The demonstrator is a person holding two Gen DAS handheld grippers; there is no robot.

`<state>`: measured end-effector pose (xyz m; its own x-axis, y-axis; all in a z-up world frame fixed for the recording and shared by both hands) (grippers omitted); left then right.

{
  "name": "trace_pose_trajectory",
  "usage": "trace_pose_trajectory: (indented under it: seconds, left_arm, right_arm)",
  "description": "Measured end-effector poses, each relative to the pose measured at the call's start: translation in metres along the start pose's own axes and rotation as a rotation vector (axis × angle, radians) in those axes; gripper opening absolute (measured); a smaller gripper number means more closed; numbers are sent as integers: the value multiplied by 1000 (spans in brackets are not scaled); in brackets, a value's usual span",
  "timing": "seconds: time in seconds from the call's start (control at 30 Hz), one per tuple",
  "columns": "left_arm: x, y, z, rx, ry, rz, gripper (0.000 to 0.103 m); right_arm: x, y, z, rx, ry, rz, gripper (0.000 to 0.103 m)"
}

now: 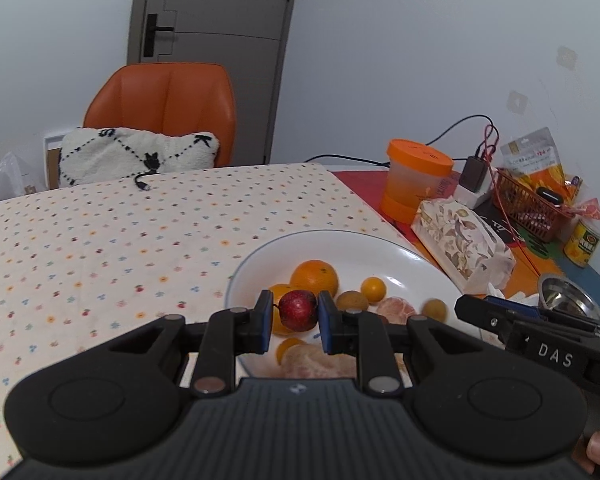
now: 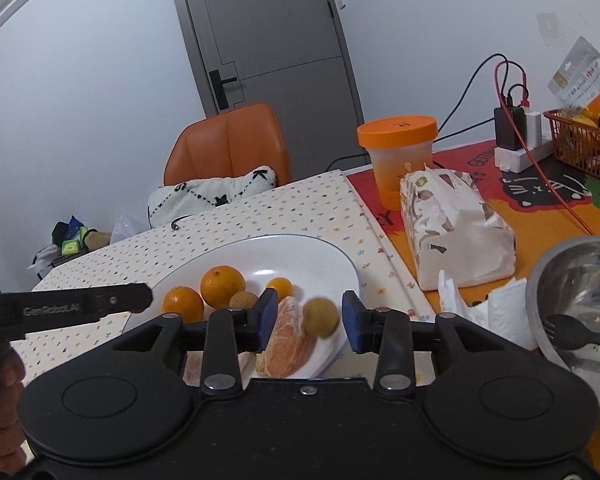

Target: Organize fruits

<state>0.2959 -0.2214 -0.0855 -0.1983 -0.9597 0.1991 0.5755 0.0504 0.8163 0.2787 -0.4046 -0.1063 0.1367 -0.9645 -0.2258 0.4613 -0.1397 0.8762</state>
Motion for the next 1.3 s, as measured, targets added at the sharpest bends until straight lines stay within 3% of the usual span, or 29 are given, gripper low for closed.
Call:
trace_pose_trajectory:
  seconds: [0.13,0.23,0.33,0.6,0.73,1.0,1.1,1.23,1.3]
  left_arm:
    - [8,0,-6,-7,-12,-6,22]
    - [11,3,-5,-1,-29,5,27]
    - [7,6,0,12,-37,23,34]
    - [-17,8,16,27,27,38,51]
    - [-30,4,27,33,51,42,57]
    - [-52,1,52,38,82,64,73]
    - [-60,1,62,45,126,49,78]
    - [-71,1,74,48,147,54,84]
    - [-75,0,80,43,166,60,88]
  right_arm:
    - [1,-2,4,0,8,-11,42]
    - [-2,-3,6,4,12,-9,51]
    - [-5,-2,6,2,20,-6,52]
    - [-16,-3,8,2,39,4,53]
    - [-22,-5,10,-5,34,12,63]
    - [-43,-4,22,-1,44,32,73]
    - [-50,-3,26,-2,50,29,73]
    - [-59,-2,32,8,30,32,86]
    - [-62,-1,35,6,37,26,87]
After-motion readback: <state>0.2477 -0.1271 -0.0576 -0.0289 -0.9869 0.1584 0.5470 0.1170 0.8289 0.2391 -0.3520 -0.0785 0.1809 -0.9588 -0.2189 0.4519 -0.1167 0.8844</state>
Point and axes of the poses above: each gripper's, at about its wrist camera, not at the fingertips, and z roughly against the way its jaws point, x to its right, y to its top, the point moved 7 cm from there along -z, roughly the way its jaws point, and after that the axes turned 4 degrees about z, right-handed, at the moved point
